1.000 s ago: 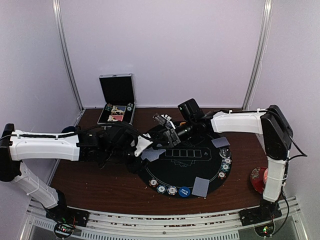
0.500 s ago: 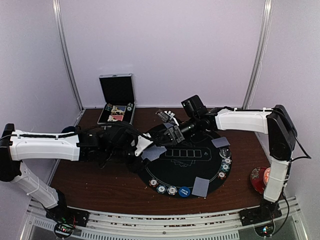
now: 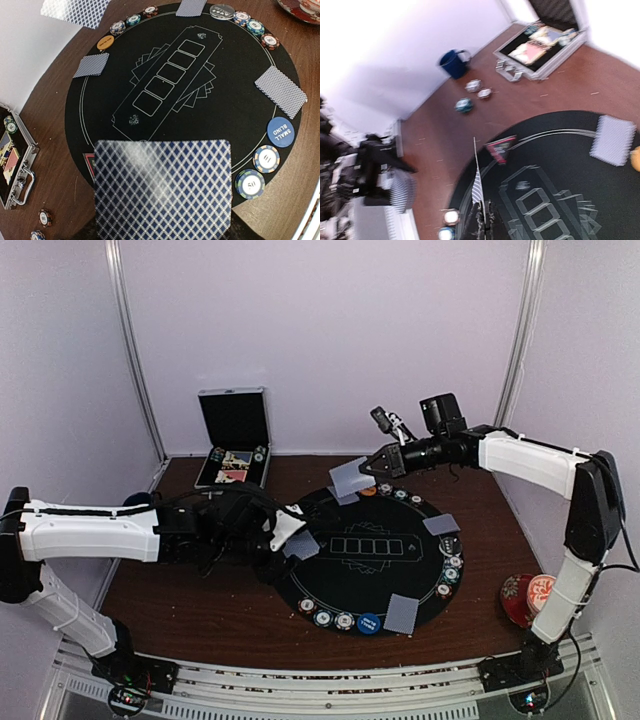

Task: Distribute texas hold em gaming equipment
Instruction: Flop the poker card in the community card area.

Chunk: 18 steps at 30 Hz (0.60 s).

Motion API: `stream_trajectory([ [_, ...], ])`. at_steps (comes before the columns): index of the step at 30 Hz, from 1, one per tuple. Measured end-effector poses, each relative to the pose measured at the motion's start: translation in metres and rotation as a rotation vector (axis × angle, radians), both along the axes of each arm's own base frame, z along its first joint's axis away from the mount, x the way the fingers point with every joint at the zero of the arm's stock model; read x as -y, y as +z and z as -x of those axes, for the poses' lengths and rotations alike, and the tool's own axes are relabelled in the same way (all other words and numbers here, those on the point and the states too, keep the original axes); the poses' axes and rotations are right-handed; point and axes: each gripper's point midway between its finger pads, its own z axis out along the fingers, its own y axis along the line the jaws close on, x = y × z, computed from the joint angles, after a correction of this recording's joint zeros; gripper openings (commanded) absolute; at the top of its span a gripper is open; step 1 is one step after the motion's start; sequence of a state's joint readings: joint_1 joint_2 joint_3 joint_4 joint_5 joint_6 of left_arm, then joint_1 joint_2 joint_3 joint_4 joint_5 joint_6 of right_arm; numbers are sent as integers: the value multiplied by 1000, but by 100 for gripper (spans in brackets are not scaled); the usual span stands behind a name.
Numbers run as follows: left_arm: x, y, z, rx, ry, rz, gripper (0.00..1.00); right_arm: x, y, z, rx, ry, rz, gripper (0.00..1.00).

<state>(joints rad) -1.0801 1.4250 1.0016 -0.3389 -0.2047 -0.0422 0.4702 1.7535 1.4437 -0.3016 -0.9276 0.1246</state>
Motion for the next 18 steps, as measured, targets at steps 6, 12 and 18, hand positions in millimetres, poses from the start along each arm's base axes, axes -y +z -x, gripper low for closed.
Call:
stream_trajectory([
  [6,-4,0,-5,18,28,-13,65,13,-7,-34,175,-146,191,0],
  [12,-11,-6,-12,33,83,-59,65,-3,-40,-59,323,-194,425,0],
  [18,-20,-5,-21,40,156,-99,65,-26,-95,-58,417,-160,670,0],
])
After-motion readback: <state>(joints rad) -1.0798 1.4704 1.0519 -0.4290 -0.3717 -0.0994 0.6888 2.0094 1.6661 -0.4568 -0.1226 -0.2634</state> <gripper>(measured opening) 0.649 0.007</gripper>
